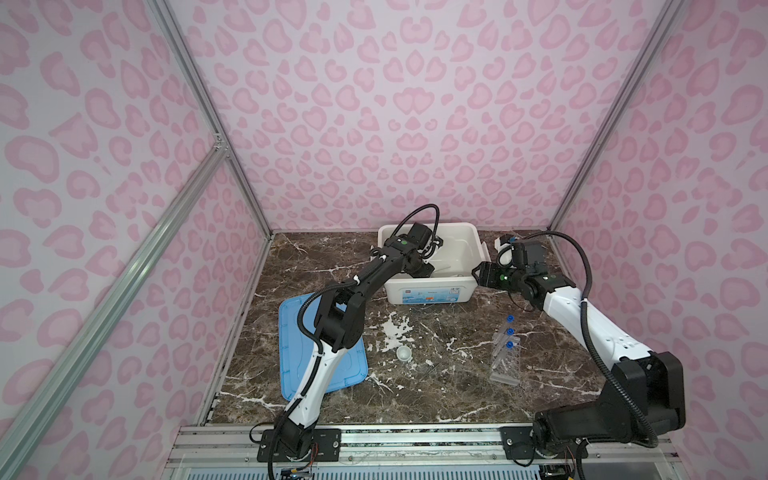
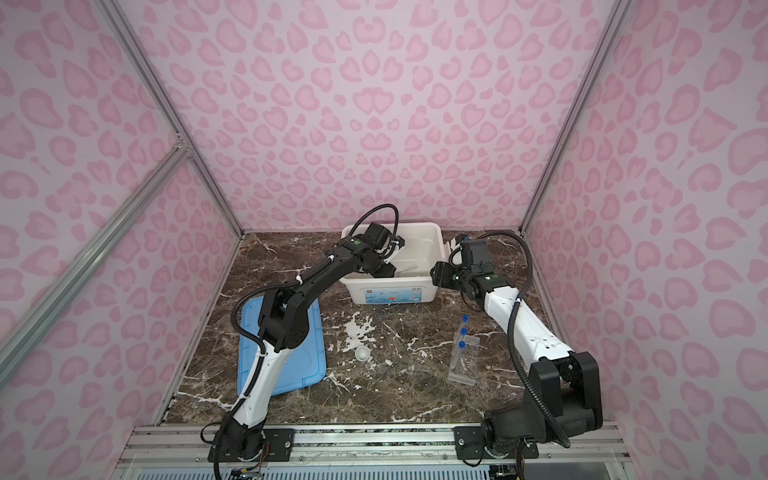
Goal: Organize the chemistry lab equipment
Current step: 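Open the left gripper to drop the bottle brush into the bin, then raise the left gripper out of the bin and lower it over the white crucible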
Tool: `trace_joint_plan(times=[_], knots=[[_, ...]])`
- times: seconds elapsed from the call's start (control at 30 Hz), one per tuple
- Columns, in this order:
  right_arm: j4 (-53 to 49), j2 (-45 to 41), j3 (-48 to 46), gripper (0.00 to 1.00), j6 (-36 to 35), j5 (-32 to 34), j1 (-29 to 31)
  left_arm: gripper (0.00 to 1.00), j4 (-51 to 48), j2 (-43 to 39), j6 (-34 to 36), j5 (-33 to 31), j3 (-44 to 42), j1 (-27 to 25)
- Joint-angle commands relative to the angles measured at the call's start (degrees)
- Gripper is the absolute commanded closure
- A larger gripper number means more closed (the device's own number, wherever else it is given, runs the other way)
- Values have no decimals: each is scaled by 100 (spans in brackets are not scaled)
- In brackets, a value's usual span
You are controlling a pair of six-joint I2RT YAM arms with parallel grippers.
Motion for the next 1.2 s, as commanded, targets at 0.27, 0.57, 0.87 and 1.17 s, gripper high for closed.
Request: trace_joint_plan(times=[0.27,0.57,0.87,1.17], knots=[[78,83,65,42,-126,47,-7,27,220,-1006,-539,659,46,2],[77,133,101,42,-140,16,-5,13,475,-1757,-805,531,-226,-11],[78,30,57,39,-147,34,2,7,737,-2270,-896,367,-530,-20],[54,-81,-4,38,-140,56,-13,6,952,-2997,-1113,9,-1394,-95]])
